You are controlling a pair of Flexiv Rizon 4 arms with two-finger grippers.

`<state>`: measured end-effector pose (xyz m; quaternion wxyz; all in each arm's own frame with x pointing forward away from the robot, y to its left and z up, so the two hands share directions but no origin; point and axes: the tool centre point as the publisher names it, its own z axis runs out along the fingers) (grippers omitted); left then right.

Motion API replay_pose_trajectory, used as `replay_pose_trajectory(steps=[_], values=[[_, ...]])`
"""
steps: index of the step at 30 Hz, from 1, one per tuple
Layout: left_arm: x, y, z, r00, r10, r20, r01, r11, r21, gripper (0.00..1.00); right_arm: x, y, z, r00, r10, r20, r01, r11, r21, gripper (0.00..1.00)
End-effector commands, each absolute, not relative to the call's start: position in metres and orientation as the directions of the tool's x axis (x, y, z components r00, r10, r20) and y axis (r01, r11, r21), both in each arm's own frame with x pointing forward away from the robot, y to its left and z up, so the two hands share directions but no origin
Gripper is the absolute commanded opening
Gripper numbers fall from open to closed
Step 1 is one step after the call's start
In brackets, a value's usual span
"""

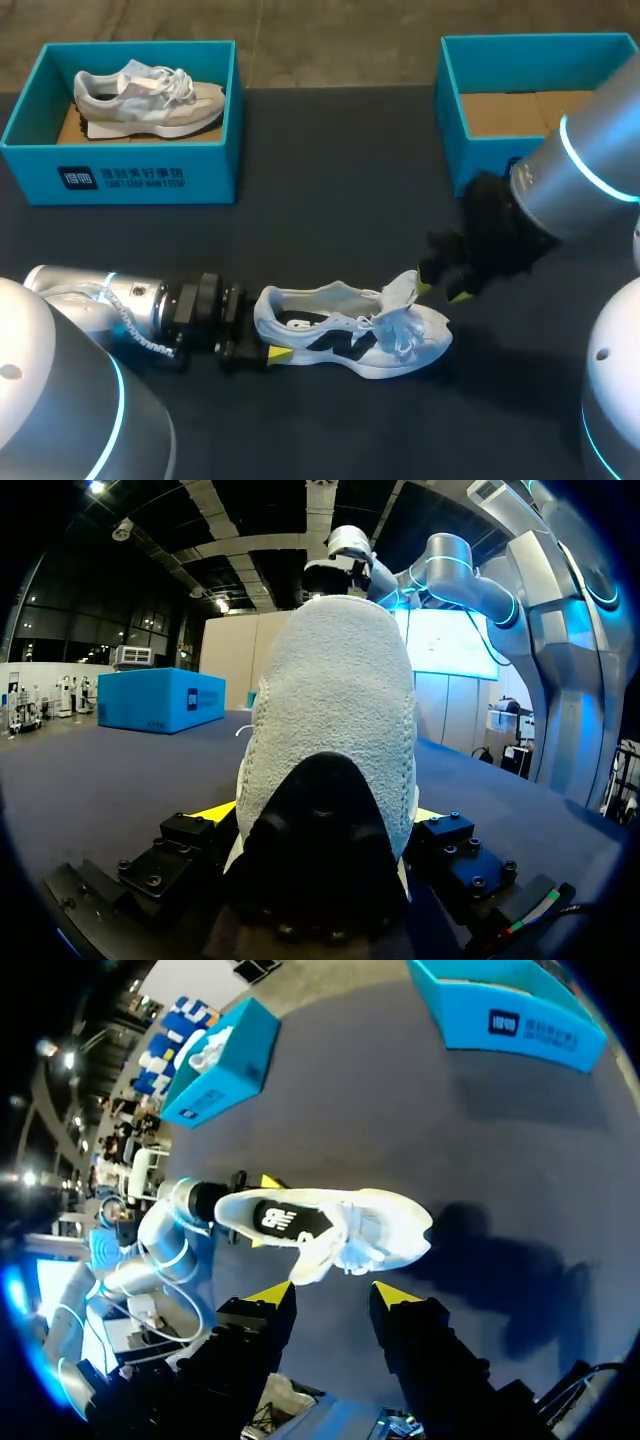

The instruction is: Take the shoe out of the shoebox, open the shoe tongue, remove and reinsert the insole, then place the shoe into the shoebox

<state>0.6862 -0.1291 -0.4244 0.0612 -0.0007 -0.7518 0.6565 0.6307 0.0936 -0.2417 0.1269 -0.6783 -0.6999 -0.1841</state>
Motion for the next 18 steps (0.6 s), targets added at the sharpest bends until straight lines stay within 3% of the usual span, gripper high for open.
replay_pose_trajectory(steps=[1, 3, 6, 10, 18], values=[[0.685, -0.127, -0.427, -0.993, 0.078, 0.09, -0.079, 0.138, -0.987, 0.0, 0.633, 0.108, -0.213, -0.114, 0.97, 0.215, 0.992, 0.098, 0.084, 0.45], [0.685, -0.127, -0.427, -0.993, 0.078, 0.09, -0.079, 0.138, -0.987, 0.0, 0.635, 0.119, -0.205, -0.191, 0.97, 0.148, 0.98, 0.179, 0.093, 0.38], [0.685, -0.127, -0.427, -0.993, 0.078, 0.09, -0.079, 0.138, -0.987, 0.0, 0.637, 0.138, -0.198, -0.33, 0.943, 0.045, 0.942, 0.326, 0.079, 0.0], [0.685, -0.127, -0.427, -0.993, 0.078, 0.09, -0.079, 0.138, -0.987, 0.0, 0.637, 0.162, -0.196, -0.554, 0.831, -0.052, 0.83, 0.556, 0.047, 0.0], [0.685, -0.127, -0.427, -0.993, 0.078, 0.09, -0.079, 0.138, -0.987, 0.0, 0.636, 0.193, -0.205, -0.808, 0.572, -0.139, 0.576, 0.817, 0.012, 0.0]])
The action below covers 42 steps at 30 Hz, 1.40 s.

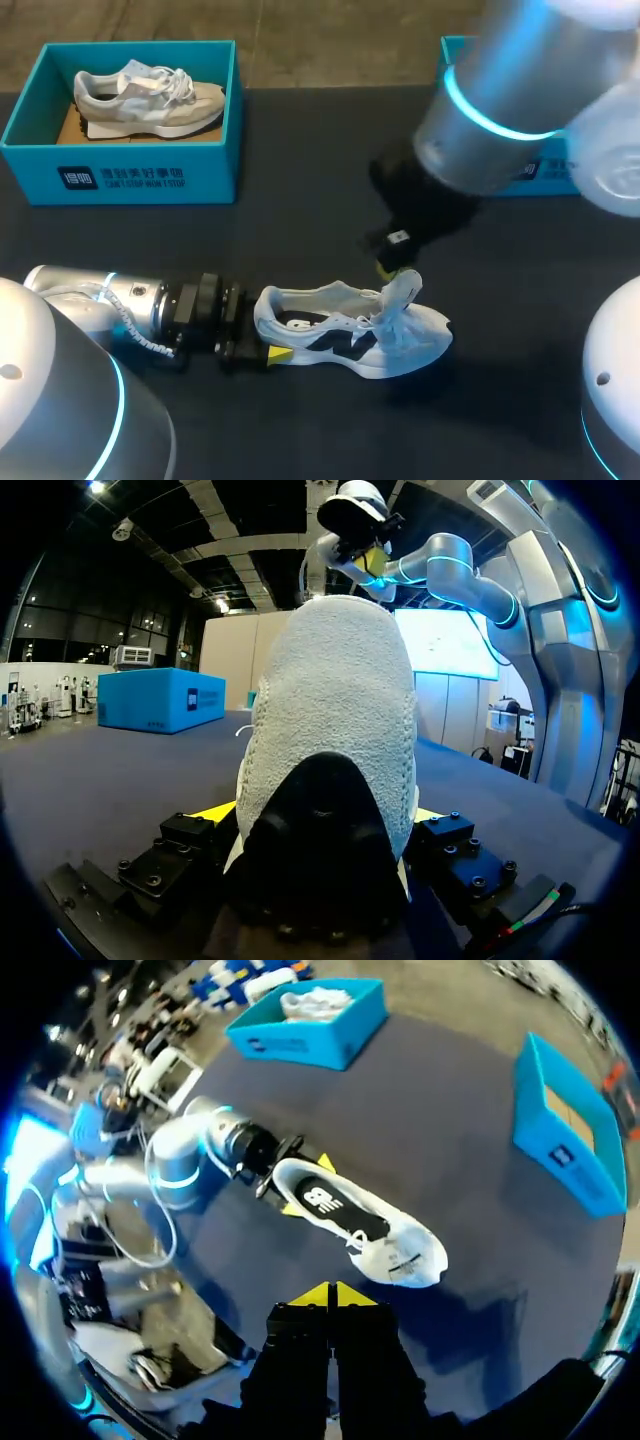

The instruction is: Take the shoe out of the shoebox, open the shoe tongue, remove and reinsert the insole, then place the shoe into the shoebox

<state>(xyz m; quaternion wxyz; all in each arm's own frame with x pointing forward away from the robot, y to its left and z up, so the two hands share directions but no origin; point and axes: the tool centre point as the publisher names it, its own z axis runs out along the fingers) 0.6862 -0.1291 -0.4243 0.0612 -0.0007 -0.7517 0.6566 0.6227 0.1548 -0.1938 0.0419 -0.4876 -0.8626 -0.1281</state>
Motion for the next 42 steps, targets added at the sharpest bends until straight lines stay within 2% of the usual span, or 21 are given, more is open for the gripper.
replay_pose_trajectory(steps=[1, 2, 12, 13, 18, 19, 20, 23, 28, 30, 31, 42], values=[[0.685, -0.127, -0.427, -0.993, 0.078, 0.09, -0.079, 0.138, -0.987, 0.0, 0.635, 0.195, -0.206, -0.836, 0.529, -0.142, 0.536, 0.844, -0.006, 0.0], [0.685, -0.127, -0.427, -0.993, 0.078, 0.09, -0.079, 0.138, -0.987, 0.0, 0.633, 0.199, -0.209, -0.864, 0.481, -0.149, 0.489, 0.872, -0.027, 0.0], [0.685, -0.127, -0.427, -0.993, 0.078, 0.09, -0.079, 0.138, -0.987, 0.0, 0.633, 0.199, -0.209, -0.864, 0.481, -0.149, 0.489, 0.872, -0.027, 0.0], [0.685, -0.127, -0.427, -0.993, 0.078, 0.09, -0.079, 0.138, -0.987, 0.0, 0.636, 0.204, -0.215, -0.87, 0.458, -0.182, 0.477, 0.875, -0.079, 0.0], [0.685, -0.127, -0.427, -0.993, 0.078, 0.09, -0.079, 0.138, -0.987, 0.0, 0.644, 0.209, -0.234, -0.955, 0.221, -0.198, 0.24, 0.968, -0.079, 0.0], [0.685, -0.127, -0.427, -0.993, 0.078, 0.09, -0.079, 0.138, -0.987, 0.0, 0.646, 0.208, -0.238, -0.951, 0.232, -0.205, 0.256, 0.962, -0.1, 0.0], [0.685, -0.127, -0.427, -0.993, 0.078, 0.09, -0.079, 0.138, -0.987, 0.0, 0.647, 0.208, -0.24, -0.96, 0.184, -0.212, 0.212, 0.971, -0.114, 0.0], [0.685, -0.127, -0.427, -0.993, 0.078, 0.09, -0.079, 0.138, -0.987, 0.0, 0.651, 0.208, -0.247, -0.968, 0.154, -0.196, 0.18, 0.976, -0.123, 0.0], [0.685, -0.127, -0.427, -0.993, 0.078, 0.09, -0.079, 0.138, -0.987, 0.0, 0.66, 0.207, -0.261, -0.978, 0.141, -0.152, 0.158, 0.982, -0.103, 0.0], [0.685, -0.127, -0.427, -0.993, 0.078, 0.09, -0.079, 0.138, -0.987, 0.0, 0.663, 0.206, -0.268, -0.985, 0.101, -0.138, 0.114, 0.99, -0.088, 0.0], [0.685, -0.127, -0.427, -0.993, 0.078, 0.09, -0.079, 0.138, -0.987, 0.0, 0.668, 0.203, -0.274, -0.986, 0.147, -0.084, 0.155, 0.984, -0.094, 0.0], [0.685, -0.127, -0.427, -0.993, 0.078, 0.09, -0.079, 0.138, -0.987, 0.0, 0.668, 0.203, -0.274, -0.986, 0.147, -0.084, 0.155, 0.984, -0.094, 0.0]])
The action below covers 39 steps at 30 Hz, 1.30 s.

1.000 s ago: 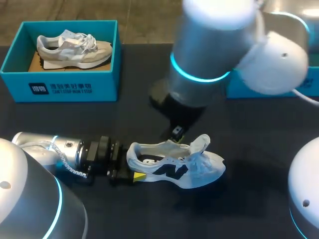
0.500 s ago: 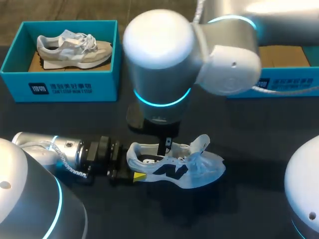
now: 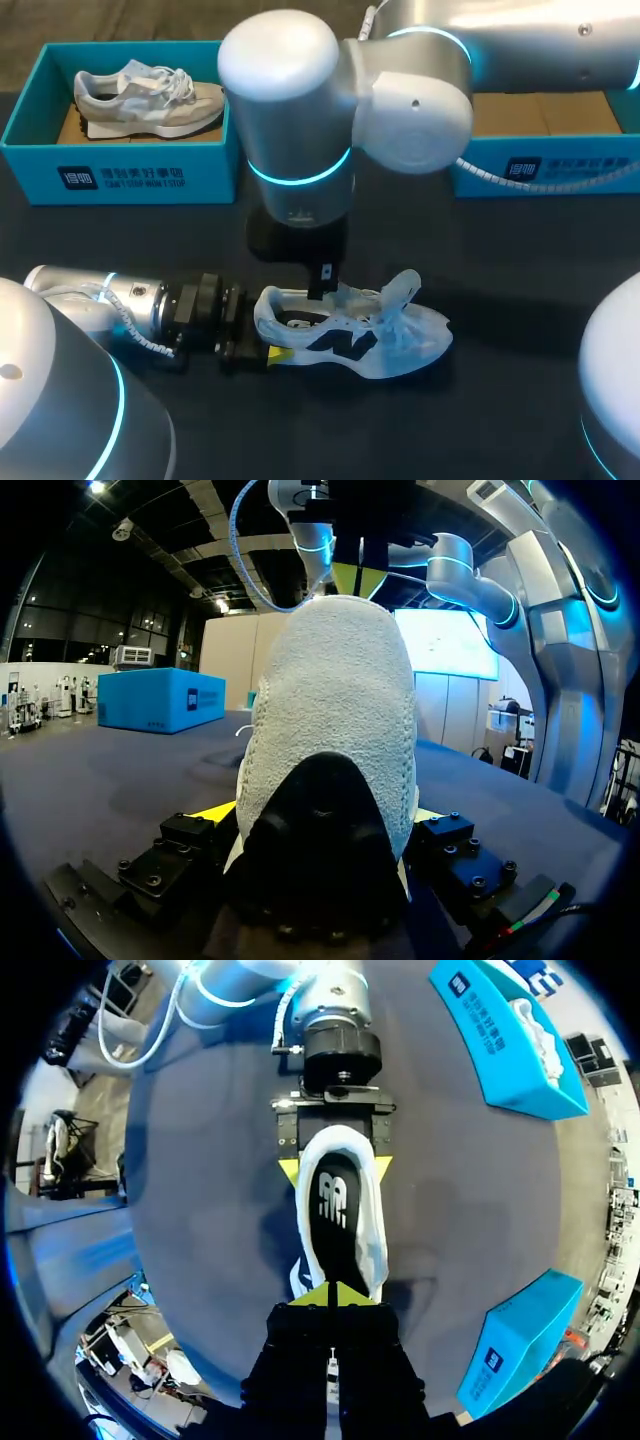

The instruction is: Take the shoe out of the shoebox, open the shoe tongue, remove and reinsert the insole, then place the shoe into the shoebox

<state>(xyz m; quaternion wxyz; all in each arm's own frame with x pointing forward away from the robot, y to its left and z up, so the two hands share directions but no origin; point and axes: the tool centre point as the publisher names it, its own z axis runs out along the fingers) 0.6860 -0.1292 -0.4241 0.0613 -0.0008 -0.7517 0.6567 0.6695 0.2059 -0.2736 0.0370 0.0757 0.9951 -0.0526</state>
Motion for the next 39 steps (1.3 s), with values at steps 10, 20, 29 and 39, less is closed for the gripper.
replay_pose_trajectory(steps=[10, 20, 29, 39], values=[[0.685, -0.127, -0.427, -0.993, 0.078, 0.09, -0.079, 0.138, -0.987, 0.0, 0.673, 0.215, -0.311, -0.99, 0.059, -0.129, 0.069, 0.995, -0.071, 0.0], [0.685, -0.127, -0.427, -0.993, 0.078, 0.09, -0.079, 0.138, -0.987, 0.0, 0.692, 0.22, -0.336, -0.994, 0.003, -0.11, 0.004, 1.0, -0.01, 0.0], [0.685, -0.127, -0.427, -0.993, 0.078, 0.09, -0.079, 0.138, -0.987, 0.0, 0.691, 0.221, -0.363, -0.985, -0.02, -0.169, -0.023, 1.0, 0.016, 0.0], [0.685, -0.127, -0.427, -0.993, 0.078, 0.09, -0.079, 0.138, -0.987, 0.0, 0.688, 0.224, -0.384, -0.975, -0.024, -0.223, -0.025, 1.0, 0.002, 0.0]])
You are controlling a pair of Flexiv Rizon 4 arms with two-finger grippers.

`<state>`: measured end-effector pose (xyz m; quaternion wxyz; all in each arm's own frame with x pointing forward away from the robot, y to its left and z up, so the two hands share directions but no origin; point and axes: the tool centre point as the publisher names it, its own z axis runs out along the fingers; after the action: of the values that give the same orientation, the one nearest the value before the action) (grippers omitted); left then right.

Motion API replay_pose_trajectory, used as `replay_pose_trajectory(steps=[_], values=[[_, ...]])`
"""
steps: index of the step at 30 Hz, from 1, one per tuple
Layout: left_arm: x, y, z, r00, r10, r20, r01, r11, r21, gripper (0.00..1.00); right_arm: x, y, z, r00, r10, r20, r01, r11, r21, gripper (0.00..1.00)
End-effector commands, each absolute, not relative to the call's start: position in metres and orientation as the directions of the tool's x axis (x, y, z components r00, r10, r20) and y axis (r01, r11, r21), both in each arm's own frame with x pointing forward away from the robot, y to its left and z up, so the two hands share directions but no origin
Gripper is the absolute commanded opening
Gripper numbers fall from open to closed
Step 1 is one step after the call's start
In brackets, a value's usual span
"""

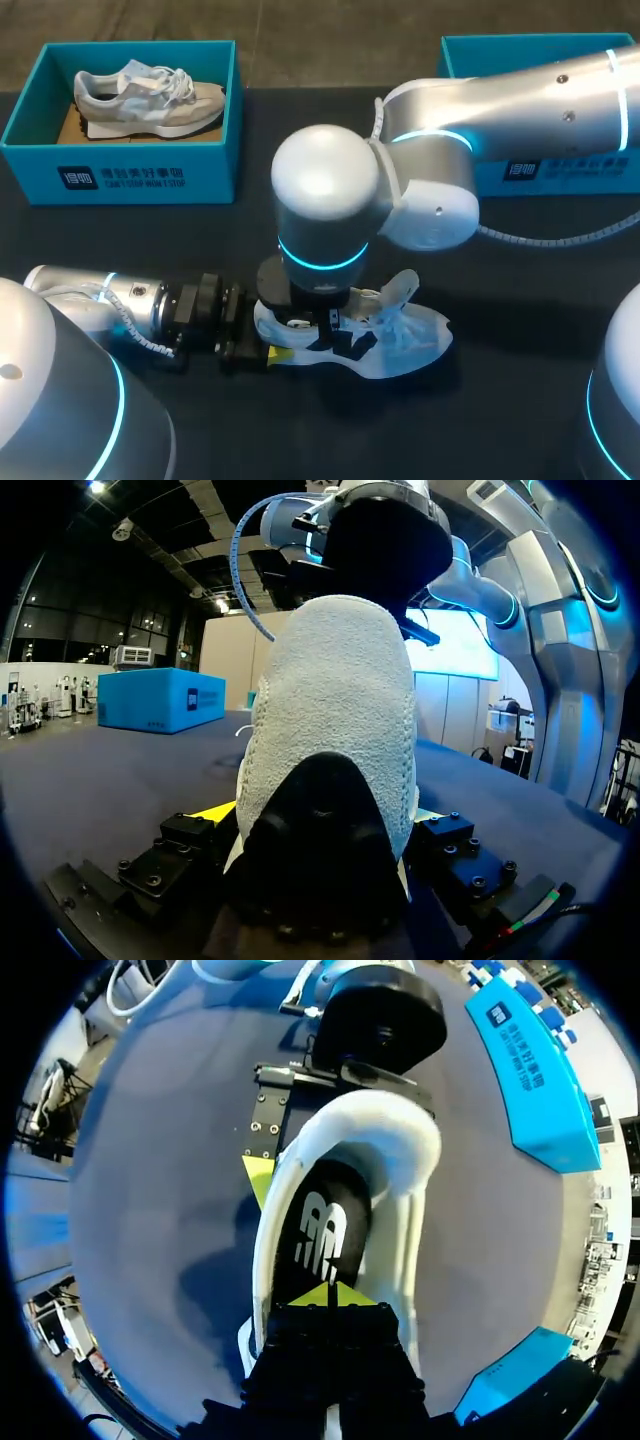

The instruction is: Take the shoe out of the shoebox, open the shoe tongue, remove and reinsert the insole, then place the shoe into the shoebox

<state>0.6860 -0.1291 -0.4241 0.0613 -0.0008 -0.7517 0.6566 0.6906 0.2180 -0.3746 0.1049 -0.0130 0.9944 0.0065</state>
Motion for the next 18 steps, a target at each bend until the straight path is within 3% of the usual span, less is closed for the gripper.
replay_pose_trajectory(steps=[1, 18], values=[[0.685, -0.127, -0.427, -0.993, 0.078, 0.09, -0.079, 0.138, -0.987, 0.0, 0.688, 0.224, -0.385, -0.974, -0.022, -0.224, -0.021, 1.0, -0.004, 0.0], [0.685, -0.127, -0.427, -0.993, 0.078, 0.09, -0.079, 0.138, -0.987, 0.0, 0.692, 0.196, -0.394, -0.965, 0.092, -0.247, 0.096, 0.995, -0.006, 0.0]])
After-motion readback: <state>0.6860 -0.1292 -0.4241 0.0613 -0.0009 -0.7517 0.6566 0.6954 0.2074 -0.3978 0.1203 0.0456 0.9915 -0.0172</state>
